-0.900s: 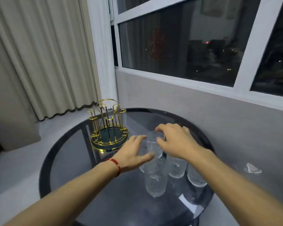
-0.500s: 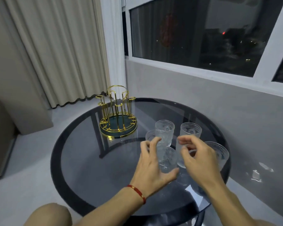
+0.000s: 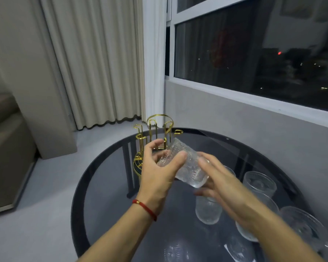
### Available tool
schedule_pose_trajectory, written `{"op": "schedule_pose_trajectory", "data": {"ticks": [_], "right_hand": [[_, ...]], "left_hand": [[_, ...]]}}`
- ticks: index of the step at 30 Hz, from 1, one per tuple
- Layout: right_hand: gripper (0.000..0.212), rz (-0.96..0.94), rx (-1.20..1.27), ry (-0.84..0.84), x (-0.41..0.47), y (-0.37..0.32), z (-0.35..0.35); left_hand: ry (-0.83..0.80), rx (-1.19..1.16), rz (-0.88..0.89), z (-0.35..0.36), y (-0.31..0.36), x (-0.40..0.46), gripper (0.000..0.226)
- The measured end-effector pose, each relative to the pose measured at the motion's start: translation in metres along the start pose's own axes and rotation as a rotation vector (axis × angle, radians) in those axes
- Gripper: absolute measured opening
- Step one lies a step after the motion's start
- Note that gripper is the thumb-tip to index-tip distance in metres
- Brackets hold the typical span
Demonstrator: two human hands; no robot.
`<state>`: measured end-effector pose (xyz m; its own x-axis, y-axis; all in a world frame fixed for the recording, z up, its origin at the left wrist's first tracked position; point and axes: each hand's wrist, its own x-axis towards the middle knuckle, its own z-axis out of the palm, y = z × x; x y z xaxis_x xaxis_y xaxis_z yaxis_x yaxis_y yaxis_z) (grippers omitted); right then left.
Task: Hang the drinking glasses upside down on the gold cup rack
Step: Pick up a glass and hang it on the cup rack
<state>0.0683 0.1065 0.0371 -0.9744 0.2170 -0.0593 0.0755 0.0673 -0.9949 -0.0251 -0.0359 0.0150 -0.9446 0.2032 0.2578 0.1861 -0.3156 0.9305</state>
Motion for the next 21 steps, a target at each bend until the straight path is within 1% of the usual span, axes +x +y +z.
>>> {"op": "schedule_pose_trajectory", "data": {"ticks": [1,2,3,4,5,7,8,9,10,11,13,15,18,21], "right_hand": [[0.038,-0.006,0.109,-0.012,0.014,-0.006,0.002],[0.034,-0.023,0.156,0.010,0.028,-0.010,0.002],[0.031,-0.046,0.165,0.054,0.040,-0.013,0.000],[0.030,-0.066,0.120,0.123,0.054,-0.015,-0.003],[0.031,-0.087,0.013,0.212,0.068,-0.018,-0.008],[0.041,-0.147,-0.248,0.382,0.098,-0.032,-0.022],[0.048,-0.190,-0.318,0.457,0.111,-0.043,-0.028],[0.054,-0.237,-0.354,0.511,0.123,-0.056,-0.032],[0.061,-0.277,-0.381,0.544,0.140,-0.070,-0.032],[0.066,-0.311,-0.412,0.555,0.157,-0.083,-0.029],[0.072,-0.356,-0.468,0.534,0.194,-0.106,-0.016],[0.071,-0.368,-0.498,0.467,0.233,-0.123,0.006],[0.071,-0.306,-0.580,0.332,0.279,-0.133,0.036],[0.072,-0.250,-0.735,0.196,0.312,-0.129,0.057]], "left_hand": [[-0.011,-0.062,-0.050,-0.001,-0.004,0.011,0.079],[-0.033,-0.117,-0.090,-0.005,-0.010,0.022,0.081],[-0.058,-0.133,-0.113,-0.010,-0.016,0.030,0.082],[-0.070,-0.082,-0.117,-0.019,-0.024,0.037,0.078],[-0.072,0.056,-0.090,-0.029,-0.035,0.041,0.067],[-0.066,0.510,0.023,-0.054,-0.060,0.049,0.036],[-0.085,0.744,0.073,-0.065,-0.073,0.052,0.029],[-0.114,0.927,0.120,-0.072,-0.084,0.053,0.031],[-0.145,1.035,0.153,-0.079,-0.095,0.056,0.038],[-0.177,1.094,0.171,-0.083,-0.103,0.058,0.044],[-0.220,1.169,0.194,-0.086,-0.114,0.060,0.050],[-0.219,1.235,0.207,-0.086,-0.120,0.063,0.050],[-0.205,1.262,0.200,-0.084,-0.121,0.066,0.047],[-0.236,1.295,0.179,-0.084,-0.122,0.068,0.049]]}}
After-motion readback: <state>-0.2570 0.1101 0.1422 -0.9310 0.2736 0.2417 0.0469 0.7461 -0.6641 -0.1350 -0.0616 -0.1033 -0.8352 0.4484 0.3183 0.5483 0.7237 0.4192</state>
